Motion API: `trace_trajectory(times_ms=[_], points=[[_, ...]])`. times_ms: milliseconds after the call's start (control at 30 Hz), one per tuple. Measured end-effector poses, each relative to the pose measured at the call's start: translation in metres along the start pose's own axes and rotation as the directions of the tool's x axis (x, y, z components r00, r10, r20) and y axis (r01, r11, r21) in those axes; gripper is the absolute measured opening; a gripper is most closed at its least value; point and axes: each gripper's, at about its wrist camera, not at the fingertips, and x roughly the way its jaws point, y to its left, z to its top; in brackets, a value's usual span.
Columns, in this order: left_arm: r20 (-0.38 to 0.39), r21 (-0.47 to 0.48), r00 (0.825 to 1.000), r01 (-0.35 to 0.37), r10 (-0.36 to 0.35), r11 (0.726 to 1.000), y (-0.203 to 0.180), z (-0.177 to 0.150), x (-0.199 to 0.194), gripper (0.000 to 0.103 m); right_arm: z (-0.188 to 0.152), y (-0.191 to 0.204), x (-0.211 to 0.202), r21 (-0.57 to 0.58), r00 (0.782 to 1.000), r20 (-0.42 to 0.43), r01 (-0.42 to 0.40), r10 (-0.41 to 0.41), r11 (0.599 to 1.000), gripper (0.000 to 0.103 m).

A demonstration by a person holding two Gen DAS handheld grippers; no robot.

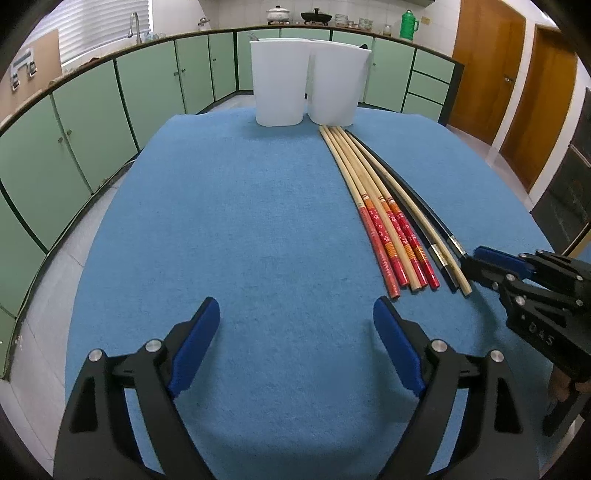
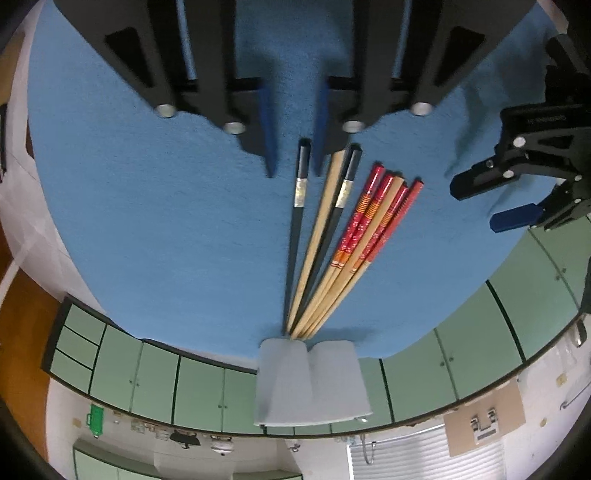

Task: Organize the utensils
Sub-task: 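Grasp a black chopstick with the right gripper while the left grasps a red chopstick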

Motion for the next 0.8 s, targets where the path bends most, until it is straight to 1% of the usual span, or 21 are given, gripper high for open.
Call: trace_trajectory(times_ms=[33,100,233,333,400,433,500,533,600,700,733,800], points=[[-0.001,0.002,1.0,0.003,-0.003,1.0,-0.001,0.0,-0.001,0.083,0.0,0.001,-0.001,-0.006,1.0,0.0,-0.006,0.006,1.0,0.007],[-0.004,0.009,1.0,0.017,-0.017,1.0,-0.001,0.002,0.001,0.083,-0.001,0.001,-0.001,-0.009,1.0,0.002,-0.008,0.008,1.0,0.007],[-0.01,0.04,0.999,0.045,-0.044,0.998,-0.014,0.004,0.004,0.084,-0.002,-0.01,-0.004,0.024,1.0,0.006,0.007,-0.008,1.0,0.007],[-0.022,0.074,1.0,0.02,-0.018,0.997,-0.023,0.005,0.012,0.084,-0.005,-0.019,-0.006,0.05,1.0,0.009,0.003,-0.004,0.999,0.007],[-0.036,0.078,0.999,-0.003,0.006,0.997,-0.024,0.006,0.019,0.085,-0.006,-0.022,-0.007,0.062,1.0,0.009,-0.005,0.004,0.998,0.007],[-0.034,0.07,0.999,-0.011,0.013,0.998,-0.023,0.007,0.02,0.087,-0.006,-0.023,-0.006,0.065,1.0,0.01,-0.008,0.007,0.998,0.007],[-0.034,0.052,0.999,-0.026,0.028,0.998,-0.019,0.01,0.022,0.087,-0.006,-0.023,-0.006,0.066,1.0,0.011,-0.009,0.008,0.998,0.007],[-0.031,0.039,0.998,-0.051,0.052,0.998,-0.015,0.011,0.022,0.087,-0.005,-0.023,-0.006,0.067,1.0,0.011,-0.009,0.008,0.998,0.007],[-0.03,0.007,0.997,-0.077,0.077,0.997,-0.004,0.012,0.02,0.087,-0.005,-0.023,-0.007,0.068,1.0,0.011,-0.012,0.011,0.998,0.007],[-0.032,-0.012,0.996,-0.081,0.081,0.997,0.006,0.011,0.018,0.087,-0.006,-0.025,-0.006,0.072,1.0,0.012,-0.022,0.021,0.997,0.007],[-0.029,-0.01,0.996,-0.082,0.082,0.997,0.006,0.011,0.016,0.087,-0.005,-0.024,-0.006,0.071,1.0,0.012,-0.025,0.024,0.997,0.009],[-0.02,-0.005,0.997,-0.079,0.079,0.997,0.005,0.01,0.013,0.085,-0.008,-0.024,-0.009,0.059,0.999,0.013,-0.043,0.042,0.997,0.016]])
